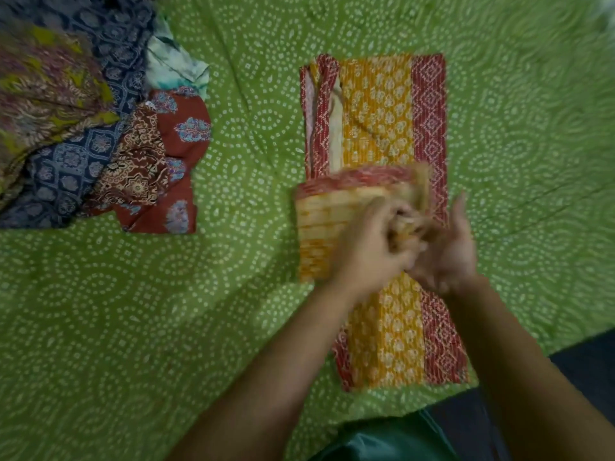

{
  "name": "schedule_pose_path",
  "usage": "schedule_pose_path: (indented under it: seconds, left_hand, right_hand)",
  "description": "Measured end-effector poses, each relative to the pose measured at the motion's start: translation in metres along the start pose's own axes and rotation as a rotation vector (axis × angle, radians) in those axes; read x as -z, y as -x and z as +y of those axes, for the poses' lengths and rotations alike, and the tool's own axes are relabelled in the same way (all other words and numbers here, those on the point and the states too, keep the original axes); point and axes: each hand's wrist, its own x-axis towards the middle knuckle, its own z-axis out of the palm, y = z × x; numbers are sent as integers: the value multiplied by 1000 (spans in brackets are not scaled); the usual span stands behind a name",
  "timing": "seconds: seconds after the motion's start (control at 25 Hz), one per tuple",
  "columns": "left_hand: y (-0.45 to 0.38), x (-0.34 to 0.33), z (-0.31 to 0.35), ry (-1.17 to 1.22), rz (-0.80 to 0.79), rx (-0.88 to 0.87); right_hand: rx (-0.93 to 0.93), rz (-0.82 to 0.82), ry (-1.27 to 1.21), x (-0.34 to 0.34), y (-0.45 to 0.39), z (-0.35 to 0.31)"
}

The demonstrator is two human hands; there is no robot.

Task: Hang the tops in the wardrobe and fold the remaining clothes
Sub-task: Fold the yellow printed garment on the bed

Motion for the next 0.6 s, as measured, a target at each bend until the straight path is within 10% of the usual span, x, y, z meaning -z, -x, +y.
schedule_pose_path:
  seconds: [0.08,0.16,0.36,0.6]
  left_hand:
    - [-3,-39,9,-196,-213,-115]
    - [-10,-51,-9,-447,-59,-117]
    - [-6,-29,-110,-1221,-91,237]
    - [-5,-17,-145,-1415,-152,220]
  right_hand:
    - [-4,46,75,31,6,-17]
    - [-95,230,303,70,-1,-17]
    - [-210,411,356,134,-20,6]
    - [-134,498,725,148,-25,28]
